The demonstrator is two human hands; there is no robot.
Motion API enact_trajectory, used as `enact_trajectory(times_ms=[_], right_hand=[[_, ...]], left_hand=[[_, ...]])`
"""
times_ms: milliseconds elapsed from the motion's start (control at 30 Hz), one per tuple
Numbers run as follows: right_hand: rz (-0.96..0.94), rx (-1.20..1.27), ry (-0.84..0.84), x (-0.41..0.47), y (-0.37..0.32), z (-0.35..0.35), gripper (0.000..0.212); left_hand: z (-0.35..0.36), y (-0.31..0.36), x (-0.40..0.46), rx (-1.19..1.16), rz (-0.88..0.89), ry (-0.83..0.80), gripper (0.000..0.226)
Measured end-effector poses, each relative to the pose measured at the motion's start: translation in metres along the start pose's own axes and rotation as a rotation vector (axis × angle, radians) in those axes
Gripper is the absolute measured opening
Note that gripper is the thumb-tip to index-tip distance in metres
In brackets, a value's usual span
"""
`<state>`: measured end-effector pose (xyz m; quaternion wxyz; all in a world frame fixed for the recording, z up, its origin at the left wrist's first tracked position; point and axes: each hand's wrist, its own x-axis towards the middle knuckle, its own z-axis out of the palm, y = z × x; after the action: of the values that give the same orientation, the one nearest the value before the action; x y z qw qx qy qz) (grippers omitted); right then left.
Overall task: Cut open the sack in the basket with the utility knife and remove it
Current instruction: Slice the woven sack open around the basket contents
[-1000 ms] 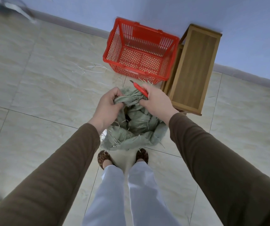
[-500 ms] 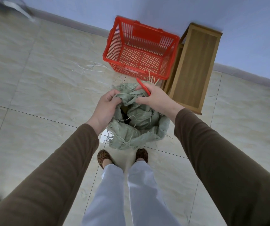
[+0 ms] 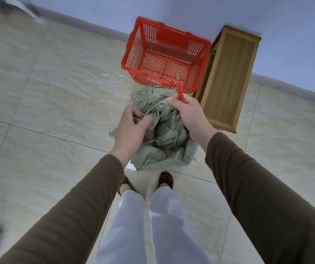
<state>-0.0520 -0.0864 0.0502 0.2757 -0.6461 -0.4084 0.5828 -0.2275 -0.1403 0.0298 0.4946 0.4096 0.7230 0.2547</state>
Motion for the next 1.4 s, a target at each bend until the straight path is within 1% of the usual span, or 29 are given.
enact_trajectory(times_ms=[33,67,100,167,233,267,333,400,433,500,533,567,600,633,667,700,767,800,833,867,900,933,1000,1033,1067,1100,1167,1267,1400], right_hand=[[-0.023,-0.004,-0.015,-0.001,0.001,0.002,0.019],[-0.046,-0.003,-0.028,-0.003,0.001,0.003,0.019],[-0.066,0.008,-0.038,-0.004,0.002,0.004,0.019],[-0.074,0.013,-0.019,-0.005,0.002,0.003,0.021],[-0.058,-0.034,0.048,-0.005,0.004,0.001,0.023],[-0.047,-0.062,0.079,-0.005,0.005,0.001,0.023],[-0.025,-0.1,0.147,-0.004,0.011,0.001,0.024],[-0.018,-0.078,0.164,-0.006,0.013,0.001,0.024],[-0.038,-0.056,0.139,-0.007,0.013,0.001,0.024],[-0.106,-0.062,0.078,-0.012,0.011,0.002,0.026],[-0.12,-0.057,0.078,-0.013,0.011,0.002,0.028],[-0.09,-0.04,0.116,-0.012,0.011,0.001,0.028],[-0.013,0.0,0.168,-0.009,0.013,-0.001,0.026],[0.079,0.031,0.21,-0.006,0.015,-0.004,0.025],[0.158,0.035,0.225,-0.003,0.017,-0.008,0.023],[0.195,-0.014,0.217,-0.001,0.019,-0.01,0.021],[0.125,-0.289,0.207,-0.003,0.016,-0.013,0.023],[0.046,-0.434,0.233,-0.008,0.011,-0.014,0.03],[-0.052,-0.524,0.264,-0.015,0.004,-0.013,0.034],[-0.159,-0.553,0.265,-0.022,-0.003,-0.012,0.031],[-0.246,-0.549,0.218,-0.029,-0.008,-0.009,0.024],[-0.283,-0.564,0.123,-0.036,-0.011,-0.007,0.019],[-0.257,-0.76,-0.097,-0.048,-0.01,-0.002,0.017],[-0.212,-0.89,-0.183,-0.051,-0.007,-0.001,0.018],[-0.154,-1.0,-0.227,-0.052,-0.003,-0.001,0.018],[-0.115,-1.078,-0.234,-0.051,0.001,-0.002,0.018],[-0.09,-1.147,-0.223,-0.048,0.006,-0.003,0.019],[-0.03,-1.166,-0.255,-0.044,0.007,-0.003,0.016],[0.035,-1.152,-0.27,-0.041,0.005,-0.002,0.015]], left_hand=[[0.002,0.003,0.004,-0.08,-0.115,-0.006,0.046],[0.004,0.006,0.007,-0.113,-0.213,-0.032,0.054],[0.006,0.007,0.01,-0.157,-0.275,-0.077,0.051],[0.009,0.007,0.014,-0.334,-0.34,-0.155,0.032],[0.01,0.006,0.016,-0.448,-0.344,-0.143,0.033],[0.01,0.002,0.019,-0.42,-0.306,-0.113,0.034],[0.008,-0.002,0.022,-0.215,-0.163,-0.086,0.037],[0.007,-0.005,0.023,0.038,-0.042,-0.12,0.036],[0.007,-0.006,0.024,0.165,-0.008,-0.125,0.03],[0.003,-0.002,0.026,0.396,0.042,-0.089,0.008],[0.0,0.0,0.026,0.436,0.052,-0.059,0.003],[-0.002,0.0,0.028,0.395,0.043,-0.039,0.01],[-0.003,0.0,0.028,0.228,0.008,-0.044,0.019],[-0.003,0.001,0.026,-0.005,-0.053,-0.049,0.025],[-0.003,0.002,0.023,-0.21,-0.132,-0.07,0.027],[-0.002,0.002,0.02,-0.358,-0.19,-0.097,0.027],[0.003,-0.001,0.018,-0.425,-0.203,-0.134,0.024],[0.004,-0.001,0.017,-0.418,-0.183,-0.133,0.021],[0.006,-0.002,0.017,-0.415,-0.17,-0.121,0.017],[0.007,-0.004,0.018,-0.419,-0.163,-0.115,0.014],[0.009,-0.004,0.019,-0.423,-0.162,-0.11,0.014],[0.01,-0.005,0.019,-0.416,-0.163,-0.105,0.016],[0.012,-0.006,0.019,-0.402,-0.148,-0.098,0.026],[0.012,-0.006,0.018,-0.392,-0.139,-0.1,0.028],[0.013,-0.007,0.018,-0.376,-0.124,-0.102,0.03],[0.014,-0.008,0.017,-0.363,-0.111,-0.1,0.036],[0.017,-0.01,0.015,-0.335,-0.088,-0.101,0.044],[0.023,-0.015,0.013,-0.336,-0.071,-0.101,0.035],[0.029,-0.018,0.012,-0.28,-0.013,-0.15,0.035]])
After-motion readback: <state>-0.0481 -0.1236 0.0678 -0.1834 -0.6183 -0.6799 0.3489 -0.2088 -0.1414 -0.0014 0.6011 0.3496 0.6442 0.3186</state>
